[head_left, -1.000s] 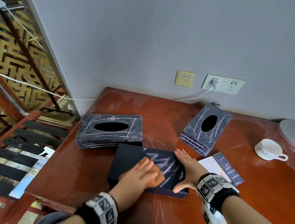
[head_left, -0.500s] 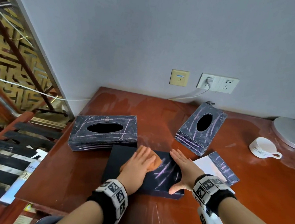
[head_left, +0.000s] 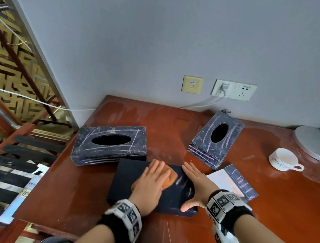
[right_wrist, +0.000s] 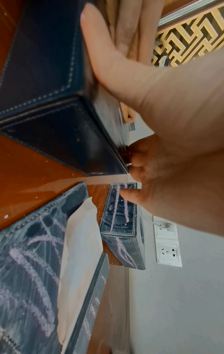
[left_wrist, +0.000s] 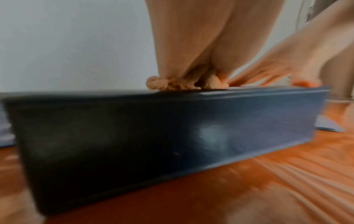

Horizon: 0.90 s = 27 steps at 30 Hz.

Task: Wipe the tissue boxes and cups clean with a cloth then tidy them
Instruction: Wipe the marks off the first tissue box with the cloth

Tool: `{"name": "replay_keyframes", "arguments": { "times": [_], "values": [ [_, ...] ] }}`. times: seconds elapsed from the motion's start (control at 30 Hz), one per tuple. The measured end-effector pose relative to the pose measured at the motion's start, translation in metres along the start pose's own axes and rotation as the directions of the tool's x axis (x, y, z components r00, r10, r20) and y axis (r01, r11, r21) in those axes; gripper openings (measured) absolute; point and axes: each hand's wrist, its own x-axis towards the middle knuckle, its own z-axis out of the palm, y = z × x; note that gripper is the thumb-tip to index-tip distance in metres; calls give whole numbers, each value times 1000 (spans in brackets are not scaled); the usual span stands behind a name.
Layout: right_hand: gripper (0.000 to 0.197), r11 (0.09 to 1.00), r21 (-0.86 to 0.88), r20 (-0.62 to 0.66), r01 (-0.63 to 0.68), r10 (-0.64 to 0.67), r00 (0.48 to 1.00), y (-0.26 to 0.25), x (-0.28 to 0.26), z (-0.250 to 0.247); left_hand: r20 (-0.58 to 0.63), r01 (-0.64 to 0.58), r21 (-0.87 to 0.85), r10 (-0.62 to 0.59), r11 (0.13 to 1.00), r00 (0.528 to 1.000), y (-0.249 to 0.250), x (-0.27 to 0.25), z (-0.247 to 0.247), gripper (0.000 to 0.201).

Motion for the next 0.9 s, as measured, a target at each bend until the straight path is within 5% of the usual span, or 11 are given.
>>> {"name": "replay_keyframes", "arguments": {
  "times": [0.1, 0.23, 0.4, 0.6, 0.73, 0.83, 0.9],
  "values": [
    [135, 1000, -19, 13, 13, -13, 1000, -1, 0, -1, 11, -141, 20, 141, 990, 990, 23, -15, 16, 57],
    [133, 995, -95, 39, 8, -4, 999, -5, -4, -5, 58, -138, -81, 142, 987, 988, 26, -17, 11, 58],
    [115, 978, -203, 89, -49, 68, 994, -28, -12, -17, 152, 140, -532, -69, 835, 986, 1, -16, -40, 82],
    [47, 981, 156, -250, -116, 153, 956, -83, -24, 3, 198, 295, -92, -273, 951, 941, -61, -34, -21, 66],
    [90, 975, -17, -223, -222, 213, 951, -116, -2, 38, 205, 326, -144, -294, 934, 933, -54, -33, -21, 68],
    [57, 972, -103, -296, -213, 174, 939, -109, 8, 52, 199, 334, -139, -304, 932, 932, -58, -31, -22, 69],
    [53, 970, -185, -265, -159, 107, 958, -96, 8, 57, 194, 330, -153, -299, 932, 934, -58, -32, -19, 69]
  ]
}}
